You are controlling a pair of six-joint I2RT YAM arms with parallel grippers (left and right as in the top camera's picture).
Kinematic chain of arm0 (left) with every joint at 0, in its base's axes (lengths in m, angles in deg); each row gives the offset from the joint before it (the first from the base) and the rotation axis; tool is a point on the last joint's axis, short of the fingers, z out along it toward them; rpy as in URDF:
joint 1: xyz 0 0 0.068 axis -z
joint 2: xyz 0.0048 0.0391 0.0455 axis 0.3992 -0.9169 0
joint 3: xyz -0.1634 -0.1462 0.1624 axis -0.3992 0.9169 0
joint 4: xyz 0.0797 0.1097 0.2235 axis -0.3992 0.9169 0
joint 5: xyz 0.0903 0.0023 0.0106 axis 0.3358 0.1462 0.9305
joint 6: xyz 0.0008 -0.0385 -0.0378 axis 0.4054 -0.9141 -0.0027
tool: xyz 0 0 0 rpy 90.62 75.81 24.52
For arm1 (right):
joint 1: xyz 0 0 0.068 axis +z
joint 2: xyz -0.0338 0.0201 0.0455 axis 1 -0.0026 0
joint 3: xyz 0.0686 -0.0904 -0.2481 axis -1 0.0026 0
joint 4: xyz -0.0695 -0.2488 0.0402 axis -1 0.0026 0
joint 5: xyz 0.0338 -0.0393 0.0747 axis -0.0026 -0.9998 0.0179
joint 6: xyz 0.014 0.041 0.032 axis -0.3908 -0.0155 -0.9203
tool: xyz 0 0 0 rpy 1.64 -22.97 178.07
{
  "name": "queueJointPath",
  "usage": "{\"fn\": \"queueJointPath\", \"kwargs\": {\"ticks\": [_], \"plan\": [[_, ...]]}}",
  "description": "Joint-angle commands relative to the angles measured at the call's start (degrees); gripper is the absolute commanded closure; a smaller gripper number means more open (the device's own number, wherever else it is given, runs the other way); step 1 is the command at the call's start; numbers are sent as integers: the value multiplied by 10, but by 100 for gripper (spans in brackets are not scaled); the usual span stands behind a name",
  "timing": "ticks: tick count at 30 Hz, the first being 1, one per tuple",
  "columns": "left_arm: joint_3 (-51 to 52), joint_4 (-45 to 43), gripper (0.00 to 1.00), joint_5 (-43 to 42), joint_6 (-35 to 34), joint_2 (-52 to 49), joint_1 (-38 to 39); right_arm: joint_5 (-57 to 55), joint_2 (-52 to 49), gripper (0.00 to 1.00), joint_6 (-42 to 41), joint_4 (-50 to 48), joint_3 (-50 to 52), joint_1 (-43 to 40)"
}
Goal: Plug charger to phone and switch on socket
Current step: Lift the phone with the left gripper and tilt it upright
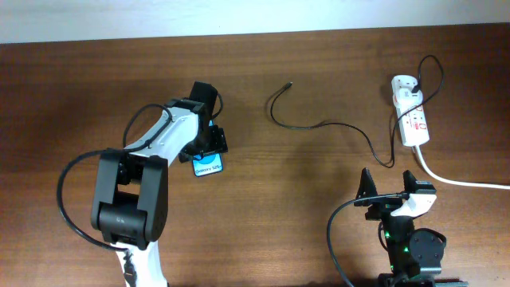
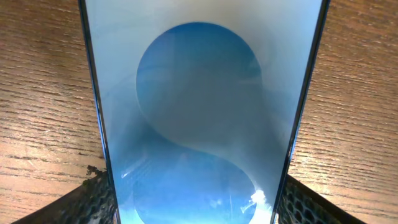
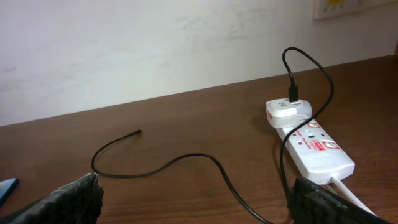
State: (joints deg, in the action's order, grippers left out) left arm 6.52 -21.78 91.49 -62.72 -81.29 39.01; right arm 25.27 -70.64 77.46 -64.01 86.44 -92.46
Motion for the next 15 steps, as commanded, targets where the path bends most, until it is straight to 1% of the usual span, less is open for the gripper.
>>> {"fn": "queueJointPath", "kwargs": {"ticks": [1, 2, 3, 4, 11, 15], "plan": [[53, -3, 22, -32, -8, -74, 4, -1, 4, 2, 5, 3, 3, 3], [53, -4, 18, -29, -8, -74, 4, -1, 4, 1, 5, 3, 3, 3], [53, -5, 4, -29, -8, -74, 2, -1, 4, 2, 5, 3, 3, 3], [53, -8, 1, -26, -8, -74, 2, -1, 4, 2, 5, 3, 3, 3], [53, -39, 1, -19, -8, -74, 2, -1, 4, 2, 5, 3, 3, 3], [54, -40, 1, -19, -54, -74, 2, -1, 4, 2, 5, 3, 3, 3]]}}
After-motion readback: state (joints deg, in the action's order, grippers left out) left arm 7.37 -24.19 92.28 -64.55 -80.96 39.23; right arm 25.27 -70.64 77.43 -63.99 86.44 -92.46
